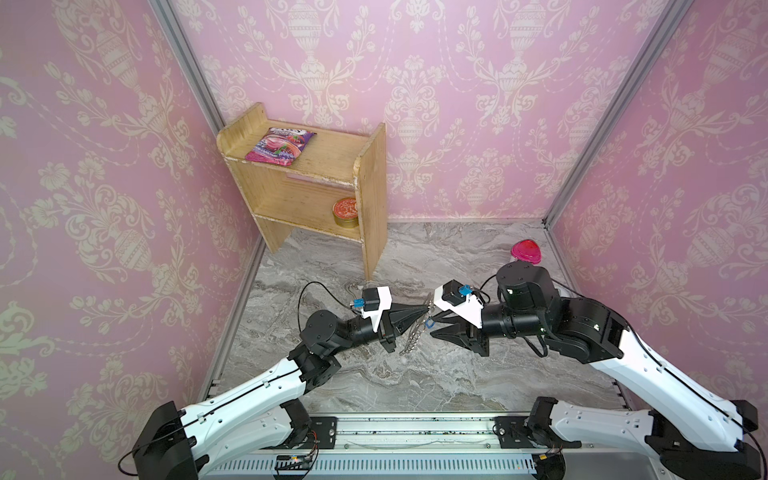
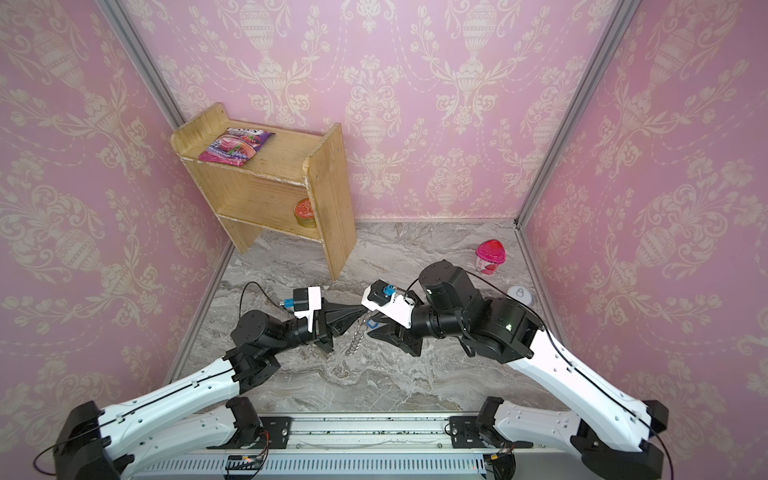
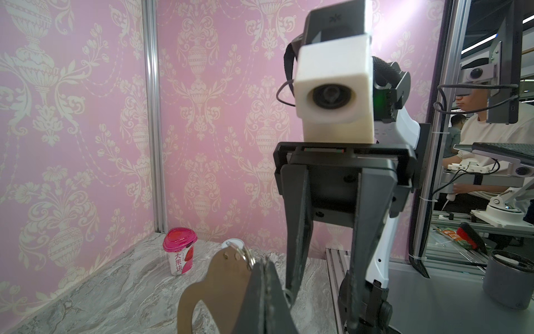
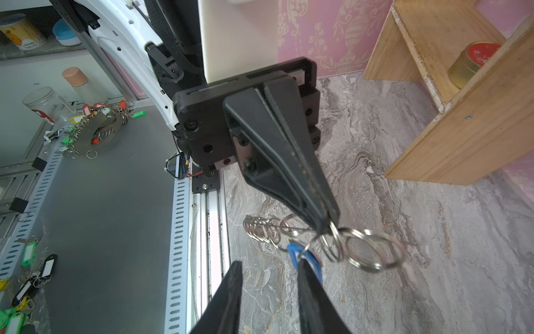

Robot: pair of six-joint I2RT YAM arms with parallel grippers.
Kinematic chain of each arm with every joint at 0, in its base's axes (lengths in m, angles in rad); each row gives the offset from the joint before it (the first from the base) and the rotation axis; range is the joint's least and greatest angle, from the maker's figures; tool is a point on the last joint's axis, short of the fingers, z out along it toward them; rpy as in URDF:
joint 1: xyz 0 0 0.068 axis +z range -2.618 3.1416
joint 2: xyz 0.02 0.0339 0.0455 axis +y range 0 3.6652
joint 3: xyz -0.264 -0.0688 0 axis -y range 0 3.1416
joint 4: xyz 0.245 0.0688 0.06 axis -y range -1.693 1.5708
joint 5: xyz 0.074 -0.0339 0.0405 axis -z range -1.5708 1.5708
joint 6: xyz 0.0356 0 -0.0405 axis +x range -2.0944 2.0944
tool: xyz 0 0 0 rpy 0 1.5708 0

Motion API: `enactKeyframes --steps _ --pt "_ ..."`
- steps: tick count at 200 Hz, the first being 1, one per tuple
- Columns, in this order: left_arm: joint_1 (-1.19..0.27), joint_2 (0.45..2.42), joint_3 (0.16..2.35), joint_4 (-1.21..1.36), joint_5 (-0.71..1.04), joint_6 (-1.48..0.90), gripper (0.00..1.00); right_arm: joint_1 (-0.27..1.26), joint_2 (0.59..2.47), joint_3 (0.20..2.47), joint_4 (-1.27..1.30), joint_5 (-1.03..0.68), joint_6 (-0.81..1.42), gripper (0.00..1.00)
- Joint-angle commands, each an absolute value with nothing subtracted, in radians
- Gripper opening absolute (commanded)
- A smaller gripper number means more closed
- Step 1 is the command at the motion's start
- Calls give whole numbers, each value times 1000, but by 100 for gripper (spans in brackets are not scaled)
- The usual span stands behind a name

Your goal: Put the keys on the keyring

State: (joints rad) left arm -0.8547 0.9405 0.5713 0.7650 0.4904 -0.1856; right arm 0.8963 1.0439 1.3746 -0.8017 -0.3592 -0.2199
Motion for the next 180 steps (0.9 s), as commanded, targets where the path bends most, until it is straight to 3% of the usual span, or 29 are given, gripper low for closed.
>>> enactKeyframes --steps 1,36,68,88,180 --pt "-855 919 563 817 487 -203 0 867 1000 1365 -806 -349 -207 35" --pt "-855 918 567 825 500 -209 0 820 993 1350 -749 -398 -189 33" --pt "-855 918 569 839 513 -221 0 800 1009 1335 -704 -446 -170 15" --pt "-855 917 568 848 515 -225 0 791 1025 1331 -697 -488 -160 11" --pt "-855 930 568 880 543 -238 0 759 1039 1325 -671 -552 -140 20"
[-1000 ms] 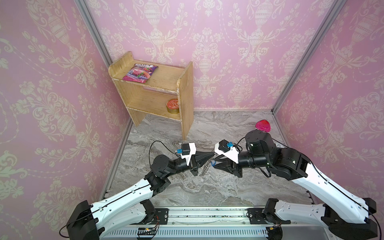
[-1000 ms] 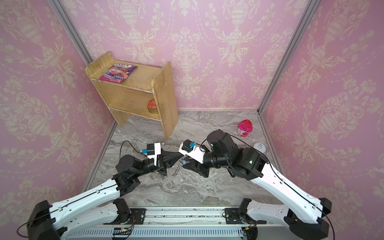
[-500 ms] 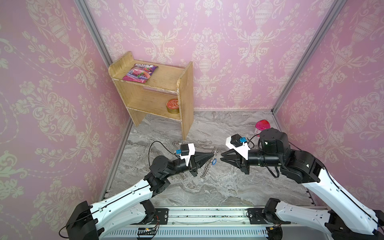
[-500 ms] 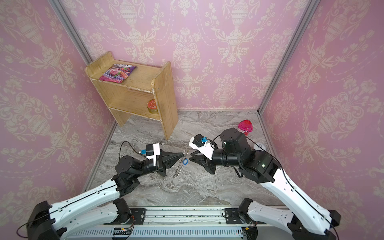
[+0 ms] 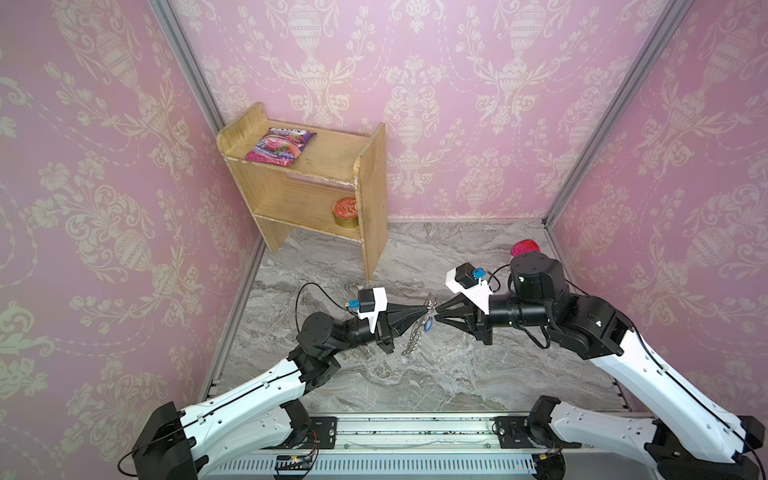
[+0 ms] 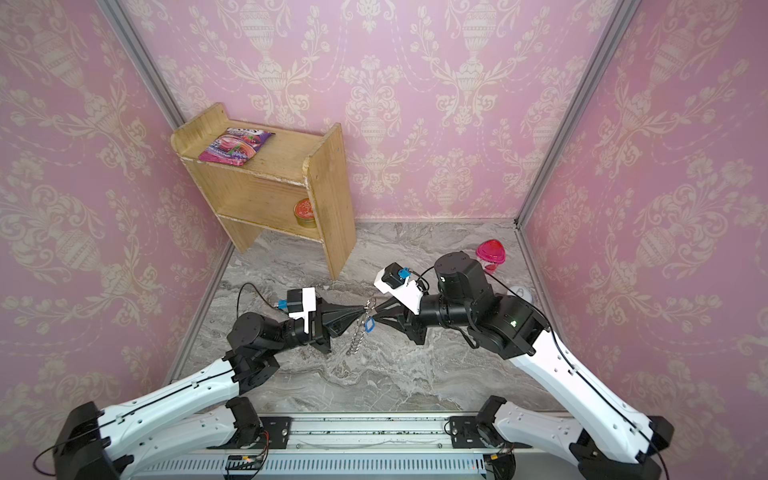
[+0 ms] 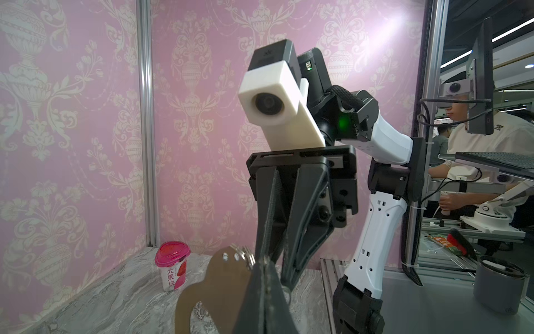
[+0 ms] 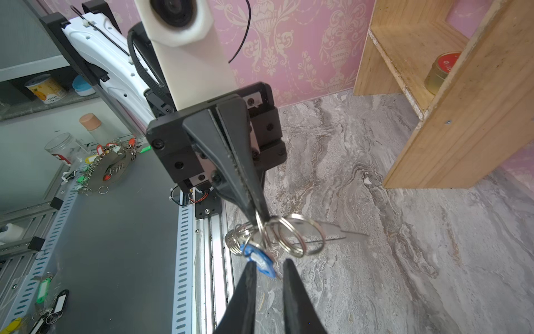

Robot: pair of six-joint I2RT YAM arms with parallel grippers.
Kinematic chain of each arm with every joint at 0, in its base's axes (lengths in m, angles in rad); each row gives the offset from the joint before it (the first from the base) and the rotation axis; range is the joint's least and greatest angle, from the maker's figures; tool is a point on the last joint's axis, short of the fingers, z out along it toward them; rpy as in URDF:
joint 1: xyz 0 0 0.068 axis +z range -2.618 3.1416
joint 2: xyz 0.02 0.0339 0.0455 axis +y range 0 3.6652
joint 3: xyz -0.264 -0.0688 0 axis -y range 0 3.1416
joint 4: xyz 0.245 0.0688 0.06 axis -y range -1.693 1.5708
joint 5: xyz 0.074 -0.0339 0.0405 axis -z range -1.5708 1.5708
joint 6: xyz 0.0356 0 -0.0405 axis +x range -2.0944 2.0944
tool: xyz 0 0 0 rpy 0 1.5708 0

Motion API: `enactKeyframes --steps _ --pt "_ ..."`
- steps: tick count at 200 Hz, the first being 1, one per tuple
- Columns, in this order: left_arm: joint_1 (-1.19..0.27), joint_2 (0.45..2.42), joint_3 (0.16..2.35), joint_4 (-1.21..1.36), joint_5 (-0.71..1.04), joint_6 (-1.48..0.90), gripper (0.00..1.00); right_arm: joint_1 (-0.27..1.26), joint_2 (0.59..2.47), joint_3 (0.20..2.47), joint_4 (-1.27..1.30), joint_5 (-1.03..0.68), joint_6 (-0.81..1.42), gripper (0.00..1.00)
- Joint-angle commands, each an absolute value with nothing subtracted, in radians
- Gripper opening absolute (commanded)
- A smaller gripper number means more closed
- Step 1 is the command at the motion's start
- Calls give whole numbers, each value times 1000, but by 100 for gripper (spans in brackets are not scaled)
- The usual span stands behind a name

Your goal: Put the keys on the keyring

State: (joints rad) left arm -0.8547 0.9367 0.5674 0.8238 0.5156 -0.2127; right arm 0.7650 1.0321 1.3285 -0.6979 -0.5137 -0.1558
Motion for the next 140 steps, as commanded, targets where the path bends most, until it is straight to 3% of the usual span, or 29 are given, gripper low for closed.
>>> enactKeyframes --steps 1,140 --pt "-855 930 569 880 545 -239 0 758 1039 1325 -671 -552 -140 20" --pt "-855 949 576 906 577 -262 0 755 1048 1315 -620 -590 -123 16"
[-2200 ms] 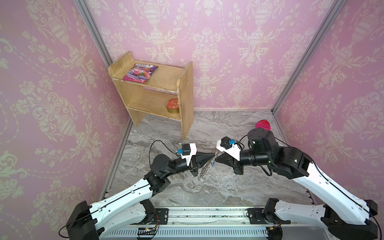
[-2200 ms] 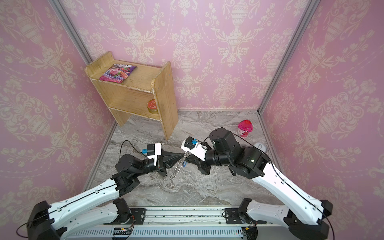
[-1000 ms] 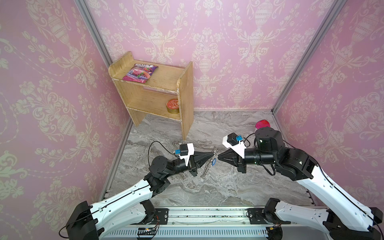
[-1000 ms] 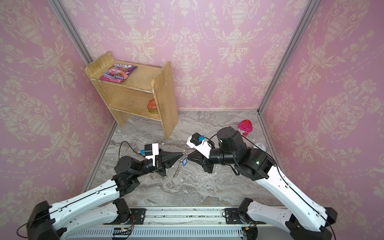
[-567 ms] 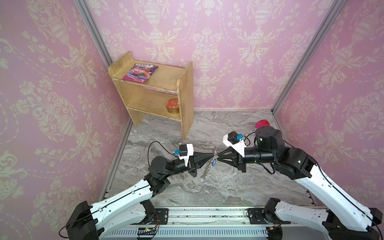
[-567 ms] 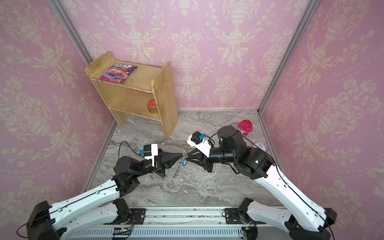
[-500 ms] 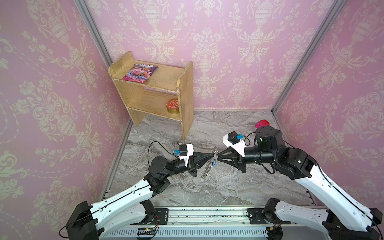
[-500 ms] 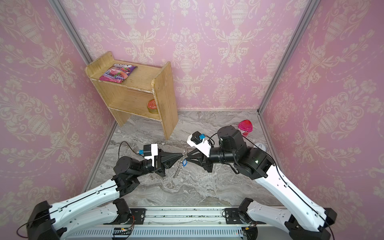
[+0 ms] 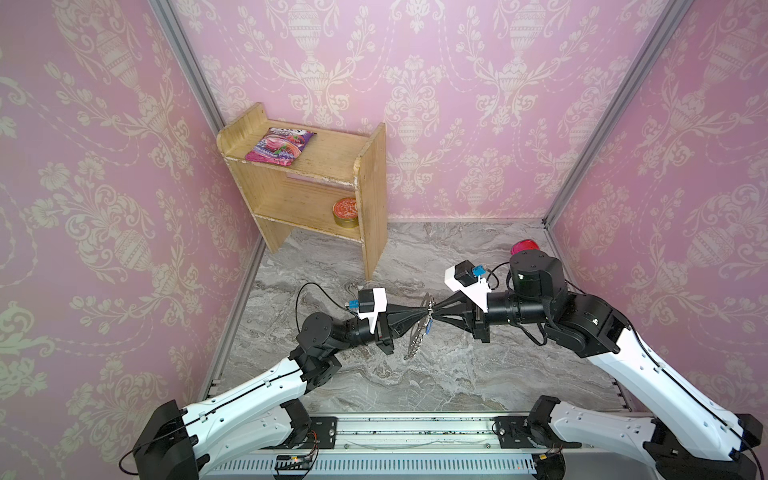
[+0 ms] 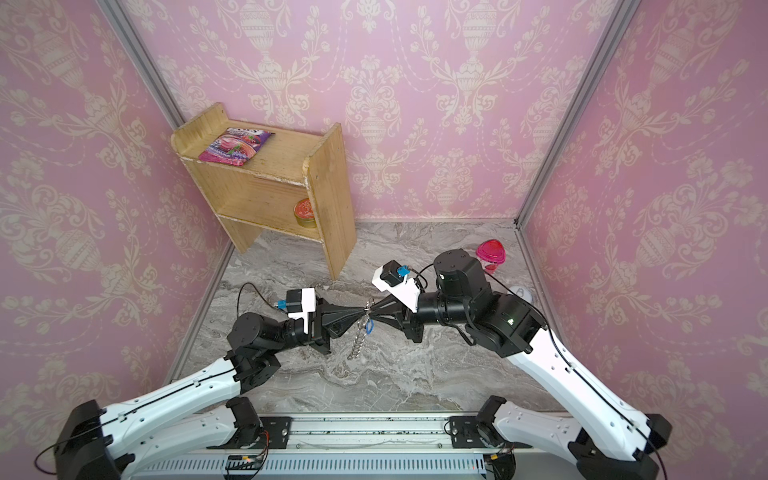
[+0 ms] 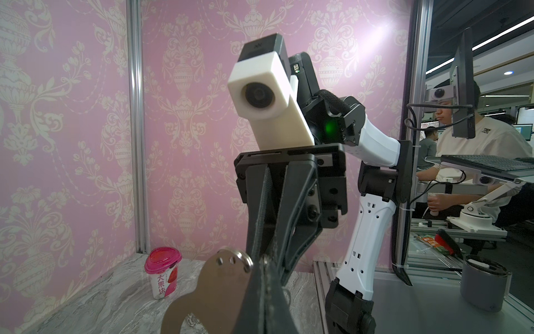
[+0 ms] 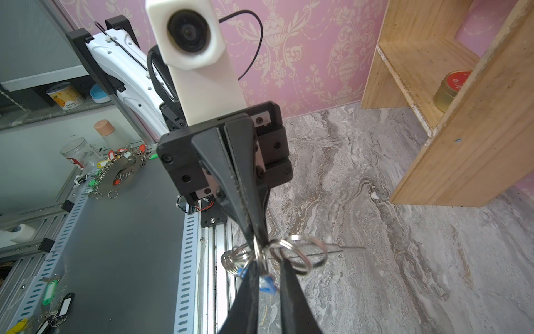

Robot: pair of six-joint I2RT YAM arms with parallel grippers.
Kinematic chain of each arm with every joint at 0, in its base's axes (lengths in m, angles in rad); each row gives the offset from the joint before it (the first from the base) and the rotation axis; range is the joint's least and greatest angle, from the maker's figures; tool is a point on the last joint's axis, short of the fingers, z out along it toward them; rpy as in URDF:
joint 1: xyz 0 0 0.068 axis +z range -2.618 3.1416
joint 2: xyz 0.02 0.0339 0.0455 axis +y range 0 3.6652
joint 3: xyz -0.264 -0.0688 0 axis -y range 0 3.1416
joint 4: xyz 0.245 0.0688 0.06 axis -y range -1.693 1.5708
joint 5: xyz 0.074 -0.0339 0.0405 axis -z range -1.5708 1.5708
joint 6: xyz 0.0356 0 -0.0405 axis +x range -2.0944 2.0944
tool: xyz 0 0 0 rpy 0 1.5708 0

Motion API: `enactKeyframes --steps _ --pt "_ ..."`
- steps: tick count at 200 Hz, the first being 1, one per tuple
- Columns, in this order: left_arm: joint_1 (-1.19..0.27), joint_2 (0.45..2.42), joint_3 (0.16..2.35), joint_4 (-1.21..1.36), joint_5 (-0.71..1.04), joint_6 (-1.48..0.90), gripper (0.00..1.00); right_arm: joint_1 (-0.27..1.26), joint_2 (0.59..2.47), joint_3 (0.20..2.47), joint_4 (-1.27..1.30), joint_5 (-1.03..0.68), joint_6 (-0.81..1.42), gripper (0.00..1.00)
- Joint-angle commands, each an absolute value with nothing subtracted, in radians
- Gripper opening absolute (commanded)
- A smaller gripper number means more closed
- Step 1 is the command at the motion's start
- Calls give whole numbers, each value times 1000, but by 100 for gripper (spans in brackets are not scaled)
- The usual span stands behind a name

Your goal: Put the keys on the keyring

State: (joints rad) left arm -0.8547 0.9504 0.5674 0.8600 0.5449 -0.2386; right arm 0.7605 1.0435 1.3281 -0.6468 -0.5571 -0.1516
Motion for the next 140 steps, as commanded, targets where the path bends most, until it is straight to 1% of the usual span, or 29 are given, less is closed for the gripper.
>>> enactKeyframes --steps 1,20,45,71,83,97,120,140 --pt "-855 949 576 906 577 -261 0 755 1048 1315 -620 -590 -124 16" --pt "-855 948 576 907 574 -258 0 756 1054 1315 -620 -603 -121 14" --pt "-855 944 574 911 568 -256 0 756 1058 1313 -627 -613 -120 10" --pt "-854 938 570 911 558 -251 0 754 1061 1307 -635 -633 -120 9" --pt "-854 939 569 912 557 -251 0 755 1064 1305 -637 -634 -119 6" --pt "-855 942 568 911 557 -251 0 755 1061 1303 -632 -627 -118 0" --pt "-854 939 564 899 551 -250 0 755 1056 1312 -647 -618 -128 0" --pt "-855 932 569 835 543 -244 0 757 1068 1352 -726 -586 -162 0"
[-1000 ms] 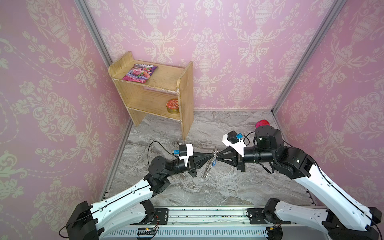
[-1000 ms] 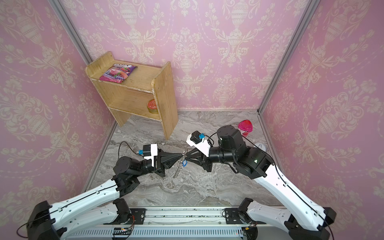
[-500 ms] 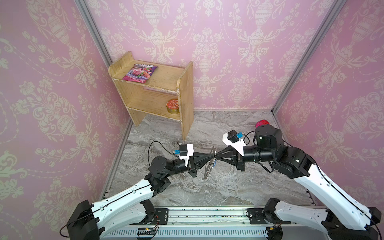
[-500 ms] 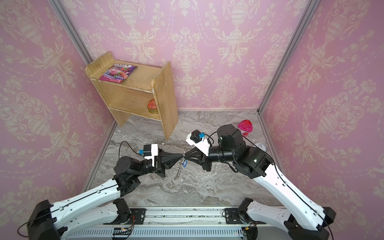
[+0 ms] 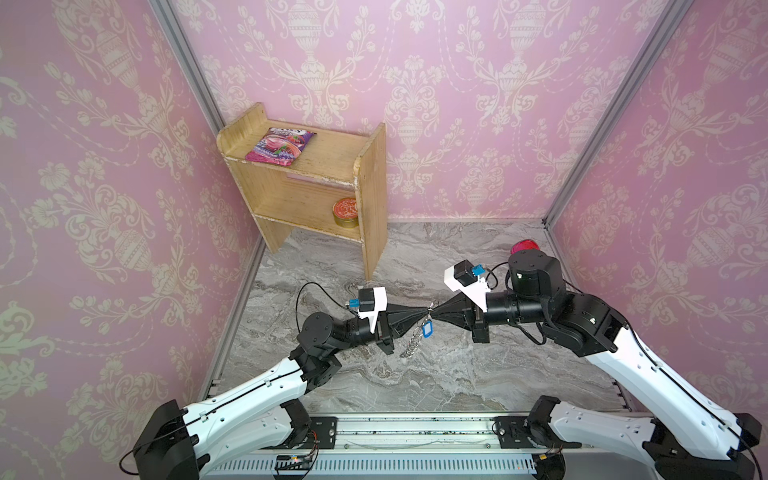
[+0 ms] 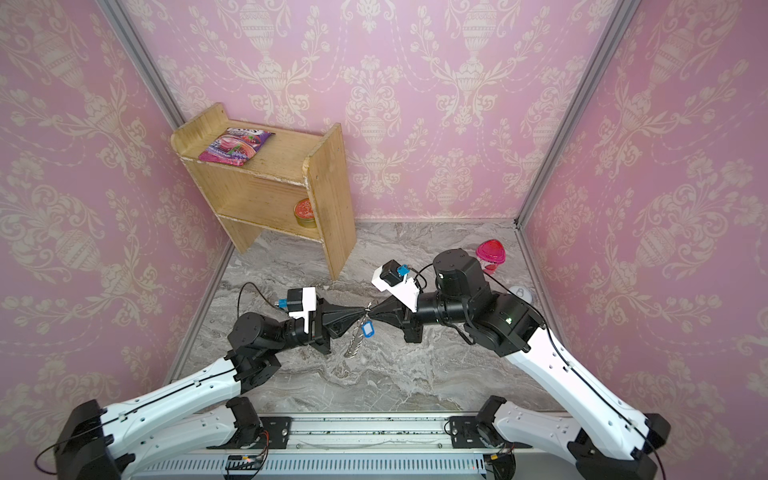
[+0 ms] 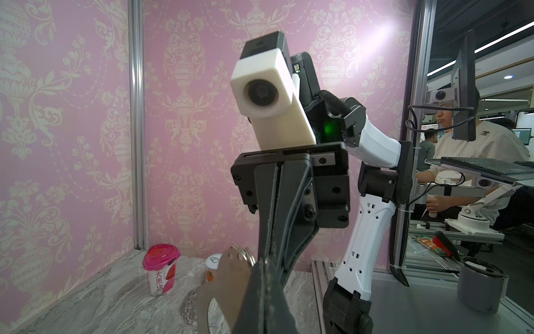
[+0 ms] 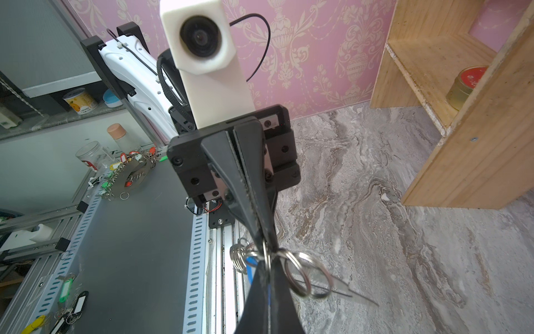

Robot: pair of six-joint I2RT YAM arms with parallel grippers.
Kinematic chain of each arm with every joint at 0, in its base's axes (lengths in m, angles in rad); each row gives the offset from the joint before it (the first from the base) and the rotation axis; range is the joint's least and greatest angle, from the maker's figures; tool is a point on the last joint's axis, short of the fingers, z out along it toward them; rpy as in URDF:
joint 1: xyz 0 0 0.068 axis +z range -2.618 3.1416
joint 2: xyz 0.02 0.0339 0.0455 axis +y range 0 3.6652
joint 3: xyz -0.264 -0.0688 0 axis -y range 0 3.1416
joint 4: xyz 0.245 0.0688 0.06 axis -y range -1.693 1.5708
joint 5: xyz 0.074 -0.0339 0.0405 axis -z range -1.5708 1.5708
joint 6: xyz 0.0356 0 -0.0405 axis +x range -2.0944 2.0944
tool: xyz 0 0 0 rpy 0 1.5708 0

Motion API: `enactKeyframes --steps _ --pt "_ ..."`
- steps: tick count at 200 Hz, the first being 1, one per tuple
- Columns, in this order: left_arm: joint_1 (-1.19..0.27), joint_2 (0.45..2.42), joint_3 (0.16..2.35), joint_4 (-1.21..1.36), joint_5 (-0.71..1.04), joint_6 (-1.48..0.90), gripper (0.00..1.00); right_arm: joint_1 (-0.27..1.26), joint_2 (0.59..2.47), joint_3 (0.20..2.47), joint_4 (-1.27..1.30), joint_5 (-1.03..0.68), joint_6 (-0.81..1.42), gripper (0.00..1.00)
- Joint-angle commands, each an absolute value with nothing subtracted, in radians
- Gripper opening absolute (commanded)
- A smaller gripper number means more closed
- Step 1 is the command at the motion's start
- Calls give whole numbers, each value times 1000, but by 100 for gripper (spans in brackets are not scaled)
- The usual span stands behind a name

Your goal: Put the keys on the keyring

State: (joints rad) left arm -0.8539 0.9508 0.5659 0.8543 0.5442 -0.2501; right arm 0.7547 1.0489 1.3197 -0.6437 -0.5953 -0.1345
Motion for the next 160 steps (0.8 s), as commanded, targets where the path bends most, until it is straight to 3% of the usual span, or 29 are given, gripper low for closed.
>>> enactKeyframes --steps 1,6,27,42,97,160 --pt "-855 931 570 830 543 -242 0 757 1069 1356 -732 -583 -165 0" --pt "-855 927 573 799 541 -233 2 756 1077 1372 -762 -568 -177 0" --pt "-854 883 588 630 515 -186 31 757 1117 1448 -902 -496 -223 0" --pt "-855 840 603 501 490 -144 40 761 1144 1487 -983 -447 -244 0" --pt "-854 810 700 151 538 -49 39 841 1272 1587 -1180 -258 -307 0" --pt "-855 854 697 128 567 -20 35 870 1345 1668 -1227 -263 -335 0"
